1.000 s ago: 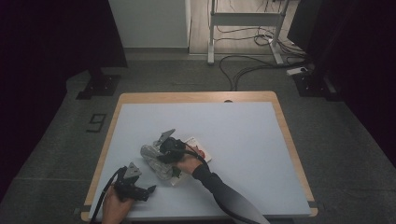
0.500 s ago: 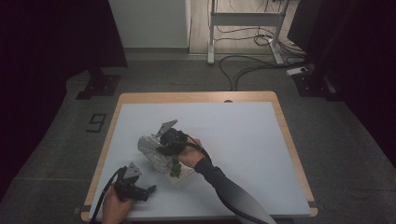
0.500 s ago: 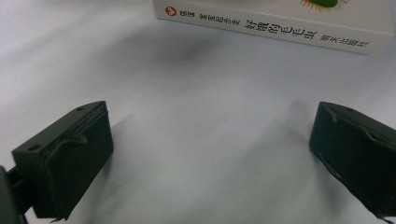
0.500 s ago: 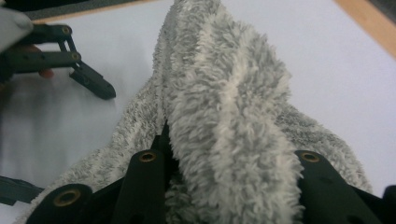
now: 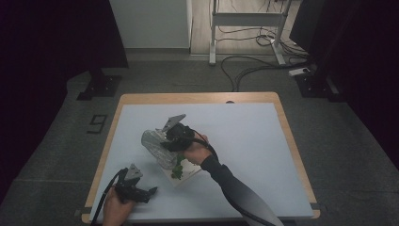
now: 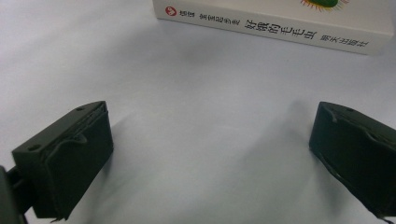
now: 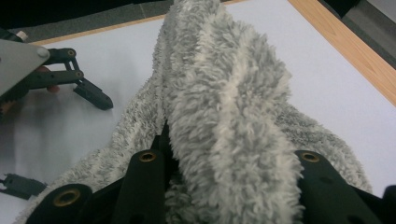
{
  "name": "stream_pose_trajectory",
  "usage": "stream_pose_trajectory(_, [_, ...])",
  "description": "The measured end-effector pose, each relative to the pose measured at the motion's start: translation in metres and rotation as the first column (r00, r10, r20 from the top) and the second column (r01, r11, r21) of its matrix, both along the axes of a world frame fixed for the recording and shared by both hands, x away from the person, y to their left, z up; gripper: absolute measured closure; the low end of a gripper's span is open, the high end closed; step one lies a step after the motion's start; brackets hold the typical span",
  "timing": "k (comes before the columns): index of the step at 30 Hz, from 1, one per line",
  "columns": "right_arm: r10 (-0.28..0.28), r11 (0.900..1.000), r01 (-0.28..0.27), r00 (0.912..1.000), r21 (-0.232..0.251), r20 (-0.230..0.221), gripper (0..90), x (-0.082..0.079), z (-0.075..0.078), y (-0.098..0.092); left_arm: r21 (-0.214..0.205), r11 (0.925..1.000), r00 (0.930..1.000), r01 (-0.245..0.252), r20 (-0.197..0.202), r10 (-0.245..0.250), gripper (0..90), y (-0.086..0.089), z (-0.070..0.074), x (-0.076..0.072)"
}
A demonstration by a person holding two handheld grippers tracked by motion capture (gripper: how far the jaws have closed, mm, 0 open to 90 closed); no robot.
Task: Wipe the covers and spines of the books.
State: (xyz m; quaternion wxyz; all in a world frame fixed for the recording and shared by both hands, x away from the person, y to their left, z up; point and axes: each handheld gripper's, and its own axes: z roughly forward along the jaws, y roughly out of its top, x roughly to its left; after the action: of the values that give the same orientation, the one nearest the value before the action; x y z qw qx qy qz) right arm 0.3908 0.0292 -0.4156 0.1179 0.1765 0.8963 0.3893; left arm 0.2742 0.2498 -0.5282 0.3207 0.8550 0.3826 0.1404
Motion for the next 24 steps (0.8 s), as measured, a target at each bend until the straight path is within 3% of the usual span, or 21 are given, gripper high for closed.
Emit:
stream_pose_trajectory(13, [-0.084, 0.9963, 0.085, 0.9964, 0.014, -0.009, 61.2, 0.009, 0.001, -0.048, -0.002, 1.0, 1.0, -0.001, 0.0, 0.001, 0.0, 0.0, 0.0, 0.0])
stream_pose_trajectory(24, [-0.163, 0.9866, 0.163, 0.9866, 0.011, -0.011, 61.2, 0.013, -0.001, -0.092, -0.001, 1.0, 1.0, -0.001, 0.0, 0.001, 0.0, 0.0, 0.0, 0.0])
